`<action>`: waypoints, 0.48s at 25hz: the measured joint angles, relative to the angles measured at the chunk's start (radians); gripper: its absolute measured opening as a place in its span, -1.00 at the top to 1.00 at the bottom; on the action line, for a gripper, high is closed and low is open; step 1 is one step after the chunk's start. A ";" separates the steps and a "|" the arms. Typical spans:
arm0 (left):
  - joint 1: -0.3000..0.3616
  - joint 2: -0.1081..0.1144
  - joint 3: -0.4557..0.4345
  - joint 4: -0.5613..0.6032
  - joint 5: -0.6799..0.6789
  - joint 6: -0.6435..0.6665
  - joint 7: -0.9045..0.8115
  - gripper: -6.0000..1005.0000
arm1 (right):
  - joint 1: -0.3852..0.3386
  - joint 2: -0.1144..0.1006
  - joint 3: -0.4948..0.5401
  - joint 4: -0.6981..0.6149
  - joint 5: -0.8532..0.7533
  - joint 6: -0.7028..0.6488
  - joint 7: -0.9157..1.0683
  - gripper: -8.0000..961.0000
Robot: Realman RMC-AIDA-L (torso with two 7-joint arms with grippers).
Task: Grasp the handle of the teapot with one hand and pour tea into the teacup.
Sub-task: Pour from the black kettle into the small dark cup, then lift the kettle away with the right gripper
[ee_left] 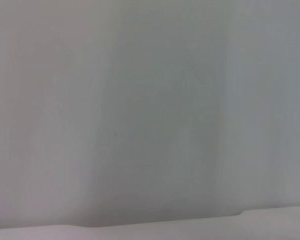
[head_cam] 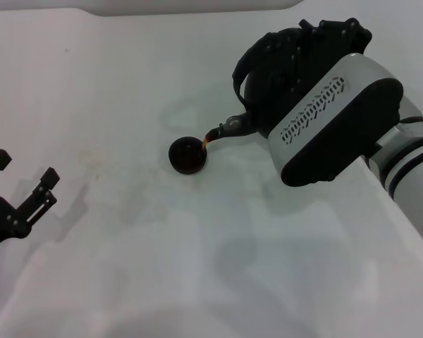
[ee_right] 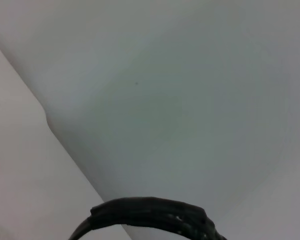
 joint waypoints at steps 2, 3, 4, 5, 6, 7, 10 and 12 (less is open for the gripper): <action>-0.001 0.000 0.000 -0.001 0.000 0.000 0.000 -0.71 | 0.000 0.000 0.001 0.000 0.000 0.000 0.000 0.77; -0.001 0.000 0.000 -0.001 0.000 0.001 0.000 -0.71 | 0.000 0.000 0.002 0.000 0.000 0.001 0.001 0.77; -0.001 0.000 0.000 -0.001 0.000 0.001 0.000 -0.72 | 0.001 0.000 0.002 -0.001 0.000 0.001 0.005 0.77; -0.002 0.000 0.000 -0.001 0.000 0.002 0.000 -0.72 | 0.003 -0.001 0.003 -0.001 0.000 0.002 0.009 0.77; -0.002 0.000 0.000 -0.001 0.000 0.002 0.000 -0.72 | 0.006 -0.002 0.003 -0.002 0.000 0.002 0.015 0.77; -0.002 0.000 0.000 -0.001 0.000 0.003 0.000 -0.72 | 0.009 -0.003 0.003 -0.003 0.000 0.002 0.019 0.77; -0.002 0.000 0.000 -0.001 -0.001 0.003 0.000 -0.72 | 0.012 -0.005 0.002 -0.005 0.000 0.002 0.022 0.77; -0.002 0.001 0.000 0.000 -0.002 0.004 0.000 -0.72 | 0.012 -0.004 0.000 -0.006 -0.001 0.002 0.022 0.77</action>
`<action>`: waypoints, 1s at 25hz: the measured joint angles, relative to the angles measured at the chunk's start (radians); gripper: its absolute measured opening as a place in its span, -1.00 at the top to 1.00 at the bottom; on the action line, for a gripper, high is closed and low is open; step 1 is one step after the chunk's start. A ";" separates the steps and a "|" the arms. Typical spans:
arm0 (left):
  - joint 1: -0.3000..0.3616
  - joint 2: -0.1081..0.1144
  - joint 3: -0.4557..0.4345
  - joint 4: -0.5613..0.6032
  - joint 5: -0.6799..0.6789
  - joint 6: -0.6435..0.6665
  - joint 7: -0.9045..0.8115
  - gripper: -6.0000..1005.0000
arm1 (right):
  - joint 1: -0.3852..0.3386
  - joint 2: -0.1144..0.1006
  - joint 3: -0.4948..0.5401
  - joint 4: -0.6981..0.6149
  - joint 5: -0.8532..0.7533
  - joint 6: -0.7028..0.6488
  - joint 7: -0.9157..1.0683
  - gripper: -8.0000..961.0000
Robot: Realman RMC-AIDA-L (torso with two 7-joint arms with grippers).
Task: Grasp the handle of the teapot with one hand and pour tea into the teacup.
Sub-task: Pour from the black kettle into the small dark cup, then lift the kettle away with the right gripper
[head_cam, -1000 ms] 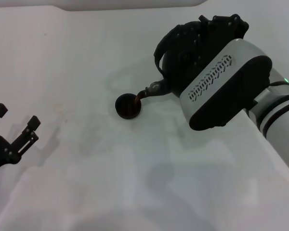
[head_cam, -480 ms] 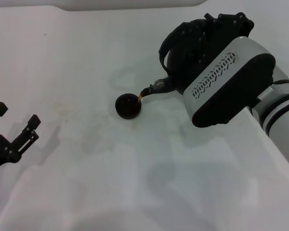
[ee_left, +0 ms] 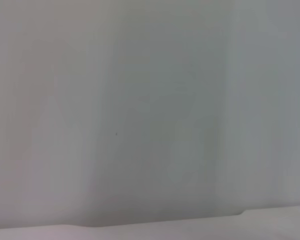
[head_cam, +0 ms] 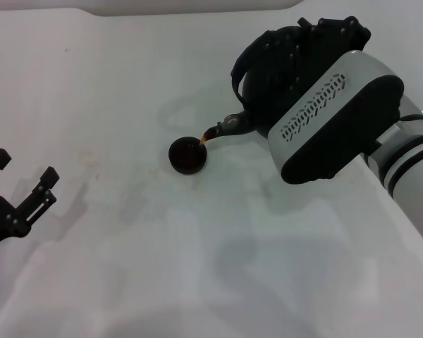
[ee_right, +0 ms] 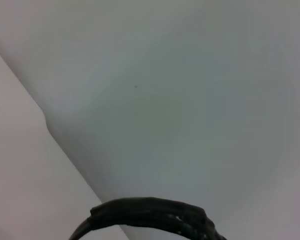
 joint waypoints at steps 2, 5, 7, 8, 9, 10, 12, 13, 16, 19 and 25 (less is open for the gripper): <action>0.000 0.000 0.000 0.000 -0.001 0.000 0.000 -0.72 | 0.000 0.001 -0.003 0.000 -0.006 0.000 0.000 0.77; 0.000 0.001 0.000 0.000 -0.001 0.000 0.000 -0.72 | 0.000 0.002 -0.007 0.000 -0.012 -0.001 0.000 0.77; 0.000 0.001 0.000 0.000 -0.001 0.000 0.000 -0.72 | 0.000 0.002 -0.008 0.000 -0.012 -0.001 0.001 0.77; 0.000 0.001 0.000 0.000 -0.001 0.000 0.000 -0.72 | 0.000 0.003 -0.009 0.000 -0.013 -0.001 0.001 0.77; 0.000 0.001 0.000 0.000 -0.001 0.001 0.000 -0.72 | 0.000 0.003 -0.010 0.000 -0.013 -0.001 0.001 0.77; 0.000 0.001 0.000 0.000 -0.002 0.001 0.000 -0.72 | 0.000 0.003 -0.010 0.000 -0.013 -0.002 0.001 0.77; 0.000 0.001 0.000 0.000 -0.002 0.002 0.000 -0.72 | 0.000 0.003 -0.011 0.000 -0.014 -0.002 0.001 0.77; 0.000 0.001 0.000 0.000 -0.002 0.002 0.000 -0.72 | 0.000 0.003 -0.011 0.000 -0.015 -0.002 0.001 0.77; 0.000 0.001 0.000 0.000 -0.002 0.002 0.000 -0.72 | 0.000 0.003 -0.011 0.000 -0.015 -0.003 0.001 0.77; 0.000 0.001 0.000 0.000 -0.001 0.003 0.000 -0.72 | 0.000 0.003 -0.011 -0.002 -0.015 -0.003 0.001 0.77; 0.000 0.001 0.000 0.000 -0.001 0.004 0.000 -0.72 | 0.000 0.001 -0.006 -0.004 -0.016 0.009 0.030 0.77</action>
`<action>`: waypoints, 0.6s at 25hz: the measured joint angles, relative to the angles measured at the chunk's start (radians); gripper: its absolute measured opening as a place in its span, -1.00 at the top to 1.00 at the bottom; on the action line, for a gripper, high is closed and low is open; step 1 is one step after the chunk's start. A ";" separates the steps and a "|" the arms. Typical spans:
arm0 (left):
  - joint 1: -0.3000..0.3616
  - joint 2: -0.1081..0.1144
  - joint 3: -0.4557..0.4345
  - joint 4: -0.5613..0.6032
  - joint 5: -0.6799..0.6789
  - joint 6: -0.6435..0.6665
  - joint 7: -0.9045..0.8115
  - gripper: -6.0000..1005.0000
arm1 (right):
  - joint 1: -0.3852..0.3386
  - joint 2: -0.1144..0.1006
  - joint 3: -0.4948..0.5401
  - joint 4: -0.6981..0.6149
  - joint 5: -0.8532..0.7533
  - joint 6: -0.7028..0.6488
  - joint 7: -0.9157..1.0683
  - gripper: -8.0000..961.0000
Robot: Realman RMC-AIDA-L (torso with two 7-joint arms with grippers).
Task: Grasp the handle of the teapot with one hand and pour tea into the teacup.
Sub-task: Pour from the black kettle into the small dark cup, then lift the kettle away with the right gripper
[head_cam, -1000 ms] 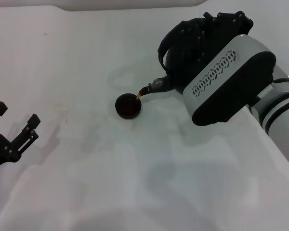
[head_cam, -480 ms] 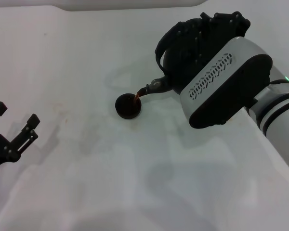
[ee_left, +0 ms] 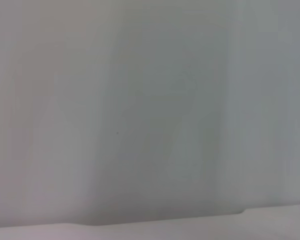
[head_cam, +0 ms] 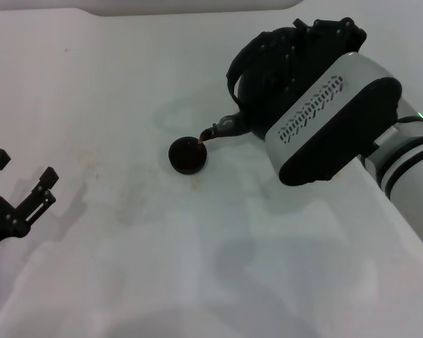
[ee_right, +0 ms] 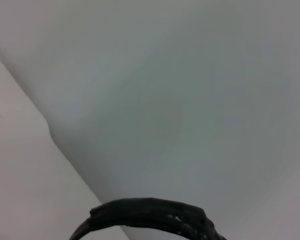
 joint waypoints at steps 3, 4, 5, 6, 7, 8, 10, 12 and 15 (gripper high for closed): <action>0.000 0.000 0.000 0.000 0.000 0.001 0.000 -0.72 | -0.001 -0.007 0.021 -0.001 -0.005 0.036 0.067 0.77; 0.000 0.000 0.000 0.000 0.000 0.001 0.001 -0.72 | -0.005 -0.009 0.037 -0.002 -0.005 0.061 0.087 0.77; 0.000 0.000 0.000 0.001 0.000 0.001 0.003 -0.72 | -0.010 -0.010 0.054 -0.002 -0.005 0.088 0.107 0.76; 0.000 0.000 0.000 0.002 -0.001 0.001 0.006 -0.72 | -0.017 -0.010 0.076 -0.002 -0.003 0.118 0.128 0.76; 0.000 0.000 0.000 0.003 -0.001 0.001 0.009 -0.72 | -0.025 -0.010 0.095 -0.002 -0.002 0.151 0.148 0.76; 0.000 0.000 0.000 0.005 -0.002 0.001 0.012 -0.72 | -0.036 -0.011 0.117 -0.002 0.000 0.182 0.171 0.76; 0.000 0.000 0.000 0.006 -0.003 0.001 0.016 -0.72 | -0.056 -0.011 0.159 -0.002 0.000 0.245 0.215 0.76; 0.000 0.000 0.000 0.006 -0.003 0.001 0.016 -0.72 | -0.069 -0.010 0.191 -0.002 0.001 0.289 0.244 0.76; 0.000 0.000 0.000 0.003 -0.004 0.001 0.016 -0.72 | -0.084 -0.012 0.239 -0.004 0.003 0.347 0.281 0.76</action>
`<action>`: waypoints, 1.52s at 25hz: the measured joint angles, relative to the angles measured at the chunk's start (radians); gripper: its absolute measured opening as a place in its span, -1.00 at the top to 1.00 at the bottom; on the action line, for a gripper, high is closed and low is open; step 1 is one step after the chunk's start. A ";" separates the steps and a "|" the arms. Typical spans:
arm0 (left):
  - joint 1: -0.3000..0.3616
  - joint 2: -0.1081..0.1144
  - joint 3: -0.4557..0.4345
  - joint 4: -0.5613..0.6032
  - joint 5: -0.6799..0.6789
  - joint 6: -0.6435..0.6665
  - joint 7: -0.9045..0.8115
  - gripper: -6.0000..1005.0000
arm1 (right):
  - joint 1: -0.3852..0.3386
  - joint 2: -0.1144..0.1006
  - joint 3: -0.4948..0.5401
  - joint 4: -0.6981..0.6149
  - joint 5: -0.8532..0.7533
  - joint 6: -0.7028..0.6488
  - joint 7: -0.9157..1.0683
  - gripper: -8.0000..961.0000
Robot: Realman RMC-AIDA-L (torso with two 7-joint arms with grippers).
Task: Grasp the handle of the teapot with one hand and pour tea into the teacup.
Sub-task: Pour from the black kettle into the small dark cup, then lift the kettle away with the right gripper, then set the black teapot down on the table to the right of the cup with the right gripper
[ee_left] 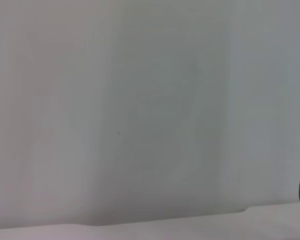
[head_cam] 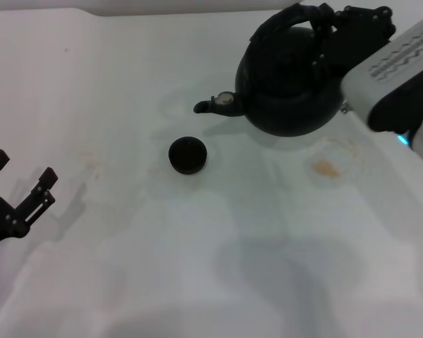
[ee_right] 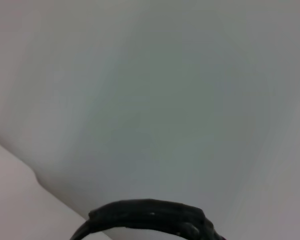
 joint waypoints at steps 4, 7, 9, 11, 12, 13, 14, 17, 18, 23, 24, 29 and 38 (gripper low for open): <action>-0.001 0.000 0.000 0.001 0.000 0.000 0.000 -0.72 | -0.036 -0.001 0.089 -0.005 0.001 0.127 0.026 0.76; -0.008 0.000 0.000 0.005 0.000 0.000 0.000 -0.72 | -0.070 0.000 0.167 -0.008 0.002 0.225 0.042 0.76; -0.009 0.000 0.000 0.006 -0.001 0.000 0.001 -0.72 | -0.088 -0.001 0.218 -0.017 0.002 0.296 0.060 0.76; -0.009 0.000 0.000 0.006 -0.002 0.001 0.001 -0.72 | -0.103 0.000 0.266 -0.037 0.002 0.366 0.070 0.76; -0.010 0.000 0.000 0.006 -0.002 0.001 0.001 -0.72 | -0.109 0.001 0.283 -0.049 0.002 0.396 0.070 0.76; -0.011 0.000 0.000 0.006 -0.002 0.001 0.001 -0.72 | -0.112 0.002 0.295 -0.058 0.002 0.416 0.070 0.76; -0.013 0.000 0.000 0.006 -0.002 0.002 0.001 -0.72 | -0.116 0.002 0.307 -0.069 0.001 0.437 0.068 0.76; -0.022 0.000 0.000 0.007 -0.002 0.004 0.001 -0.72 | -0.118 0.002 0.342 -0.108 -0.004 0.500 0.056 0.76; -0.026 0.000 0.000 0.008 -0.002 0.004 0.001 -0.72 | -0.118 0.002 0.357 -0.120 -0.003 0.522 0.054 0.76; -0.036 0.000 0.000 0.009 -0.001 0.005 0.001 -0.72 | -0.115 0.004 0.386 -0.150 -0.002 0.571 0.051 0.76; -0.036 0.000 0.000 0.009 -0.001 0.005 0.001 -0.72 | -0.112 0.004 0.387 -0.156 -0.003 0.573 0.045 0.76; -0.041 0.001 0.000 0.009 -0.002 0.007 0.001 -0.72 | -0.106 0.004 0.403 -0.179 -0.001 0.604 0.002 0.76; -0.050 0.001 0.000 0.009 -0.002 0.018 0.001 -0.72 | -0.090 0.007 0.461 -0.230 0.001 0.686 -0.008 0.75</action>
